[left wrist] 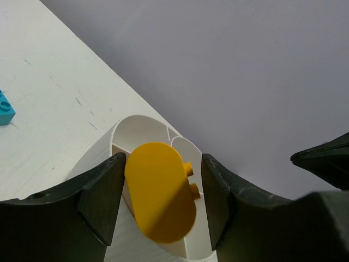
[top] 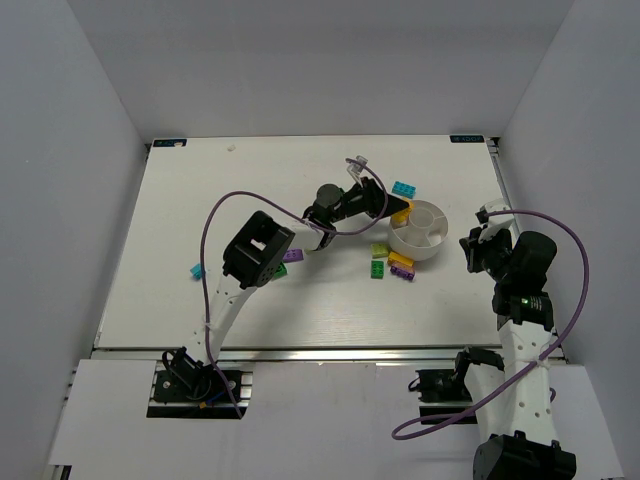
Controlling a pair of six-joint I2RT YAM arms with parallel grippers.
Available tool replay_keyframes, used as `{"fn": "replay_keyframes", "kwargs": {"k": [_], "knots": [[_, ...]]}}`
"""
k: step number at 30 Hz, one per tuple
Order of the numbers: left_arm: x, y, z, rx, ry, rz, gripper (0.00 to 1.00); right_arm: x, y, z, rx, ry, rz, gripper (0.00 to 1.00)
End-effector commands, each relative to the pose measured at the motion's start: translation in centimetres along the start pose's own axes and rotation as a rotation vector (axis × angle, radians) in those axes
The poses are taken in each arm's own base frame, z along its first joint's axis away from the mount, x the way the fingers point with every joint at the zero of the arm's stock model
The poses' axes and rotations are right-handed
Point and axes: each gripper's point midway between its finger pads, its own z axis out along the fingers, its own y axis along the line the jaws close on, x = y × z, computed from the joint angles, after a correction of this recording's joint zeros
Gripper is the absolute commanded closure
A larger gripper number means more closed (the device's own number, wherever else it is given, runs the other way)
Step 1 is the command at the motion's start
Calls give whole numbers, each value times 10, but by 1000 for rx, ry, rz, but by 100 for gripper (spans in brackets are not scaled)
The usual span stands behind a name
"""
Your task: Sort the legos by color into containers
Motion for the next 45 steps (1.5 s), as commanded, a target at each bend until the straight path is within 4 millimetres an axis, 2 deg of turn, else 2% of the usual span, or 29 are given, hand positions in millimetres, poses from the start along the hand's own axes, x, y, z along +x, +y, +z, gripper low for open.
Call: {"fn": "replay_keyframes", "kwargs": {"k": [1,7,14,24,33,45], "knots": [[-3,-5,0,9,-16,8,31,-4,-1,0,-3,-20,-12,100],[-4,-6,0,8,-20,9,26,-4,-1,0,-4,-21,-12,100],[-8,-7,2,5,-21,17,26,-3,-1,0,-5,-20,-12,100],[-10,-18,-2,-1,9,48,39,-4,-1,-1,-1,-22,-12,100],[-26,-32,1,-6,16,112,42,-4,-2,0,0,-20,-11,100],[-30,-50,3,74,21,140,48,-3,-2,0,0,-19,-7,100]]}}
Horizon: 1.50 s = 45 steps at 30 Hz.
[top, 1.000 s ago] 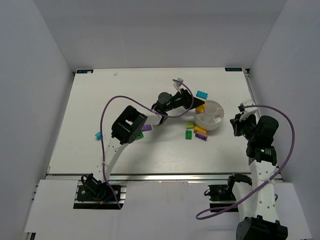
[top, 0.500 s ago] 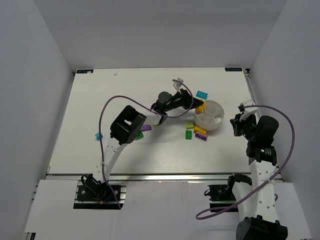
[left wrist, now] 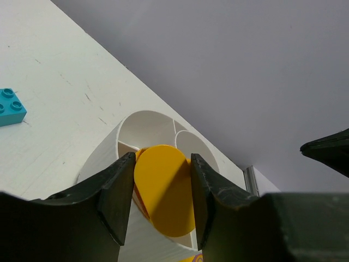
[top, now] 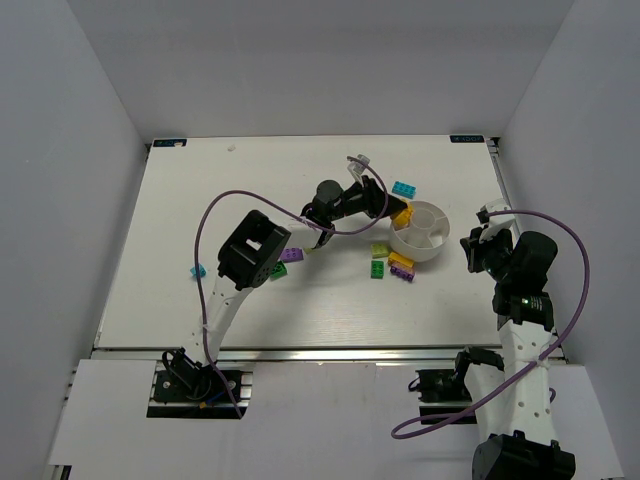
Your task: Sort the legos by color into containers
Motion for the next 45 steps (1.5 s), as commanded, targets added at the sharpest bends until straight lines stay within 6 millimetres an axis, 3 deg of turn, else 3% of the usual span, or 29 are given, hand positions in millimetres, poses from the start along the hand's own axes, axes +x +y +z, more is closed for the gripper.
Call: {"fn": "replay_keyframes", "kwargs": {"k": [1,24,45], "knots": [[-35,-47,5,110,-34,68,49,-3,-1,1,-4,-19,-10,100],[-51,-65,5,143,-38,159,71,-3,-1,1,-4,-19,-10,100],[-49,-77,-2,159,13,217,79,-2,-3,1,4,-18,-8,100]]}}
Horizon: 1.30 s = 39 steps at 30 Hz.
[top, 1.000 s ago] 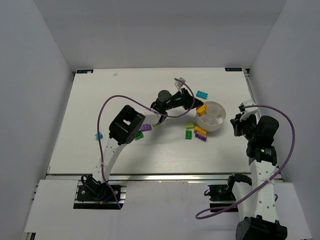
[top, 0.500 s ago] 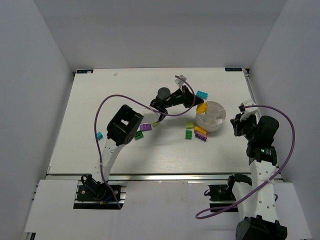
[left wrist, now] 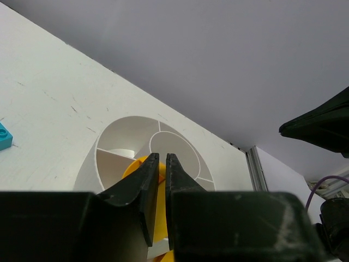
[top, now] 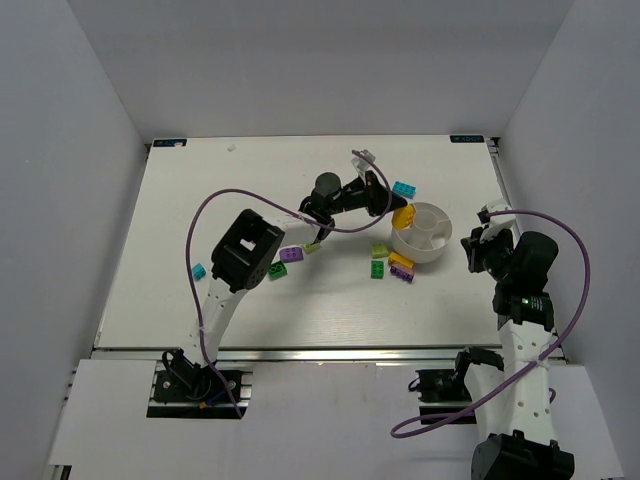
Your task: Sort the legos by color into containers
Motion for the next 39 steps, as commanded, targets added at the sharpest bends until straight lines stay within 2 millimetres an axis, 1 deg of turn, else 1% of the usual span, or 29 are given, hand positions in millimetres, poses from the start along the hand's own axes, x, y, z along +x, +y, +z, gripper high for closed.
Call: {"fn": "replay_keyframes", "kwargs": {"k": [1,2,6,17,19,20,21,22,23,24,25,26,27,28,29,30,31,32,33,34,36,37,38,39], "knots": [[-43,-43,0,77,-40,79,80,-3,-2,1,1,-19,-11,100],[-41,-44,-1,81,-33,77,80,-2,-2,1,1,-18,-8,100],[-42,-51,-6,90,-34,82,83,-3,-1,1,0,-19,-9,100],[-47,-67,-15,111,-36,98,83,-1,-2,1,1,-14,-5,100],[-46,-67,-16,106,-38,101,82,0,-1,2,-4,-13,-8,98],[-47,-70,-19,101,-39,103,70,-1,0,2,-12,-17,-11,95],[-49,-71,-20,97,-43,105,59,0,1,2,-20,-13,-13,83],[-55,-70,-27,81,-55,110,53,1,5,3,-40,-13,-15,72],[-60,-69,-32,71,-64,114,49,2,8,3,-61,-12,-15,58],[-62,-71,-34,64,-68,127,44,4,15,4,-99,-4,-16,35],[-66,-68,-40,42,-73,137,38,7,19,6,-139,5,-36,29],[-61,-63,-44,-4,-56,125,35,4,32,7,-217,-13,-44,23],[-76,-73,-47,-14,-66,191,31,-7,34,6,-248,-25,-57,17],[-80,-76,-50,-36,-57,205,29,-5,38,9,-294,2,-44,16],[-78,-68,-57,-88,-21,193,28,-12,41,10,-329,-5,-43,15],[-91,-74,-63,-127,-40,224,26,-32,34,11,-322,-22,-59,15],[-92,-72,-67,-166,-36,219,24,-30,33,19,-347,20,-24,15],[-90,-66,-74,-229,-17,201,22,-37,30,22,-354,32,-7,15],[-109,-63,-86,-317,-65,206,20,-43,28,27,-363,42,6,15],[-103,-60,-93,-361,-36,173,20,-53,27,37,-393,68,28,15],[-108,-53,-107,-452,-35,126,20,-61,22,48,-386,92,60,14],[-104,-54,-118,-491,9,95,20,-70,19,61,-393,98,67,14],[-105,-52,-127,-523,27,81,20,-71,18,68,-382,127,71,14],[-104,-55,-132,-545,50,77,19,-74,20,74,-392,144,74,14]]}}
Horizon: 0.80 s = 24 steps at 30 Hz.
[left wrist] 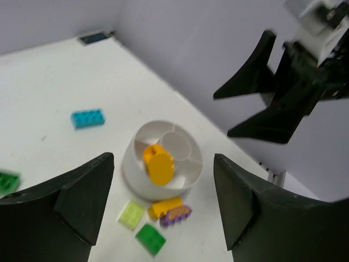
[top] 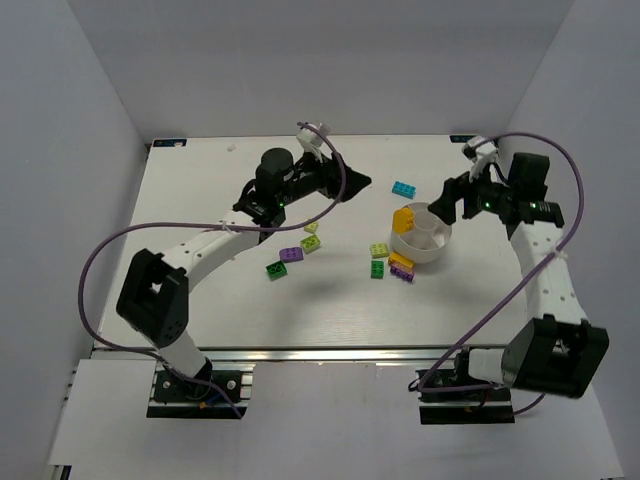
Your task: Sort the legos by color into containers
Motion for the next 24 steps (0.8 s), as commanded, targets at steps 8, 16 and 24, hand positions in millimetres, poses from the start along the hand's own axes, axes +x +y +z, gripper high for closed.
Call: {"fn": "replay_keyframes", "kwargs": {"k": [8,16,24], "knots": [[55,32,-133,-380,294,57,5,-19,2,67,-110,178,29,11],[76,35,-187,-449,311,140,2,-8,9,91,-204,289,10,11],[87,38,-194,-457,349,157,2,18,7,109,-254,383,-16,11]]}}
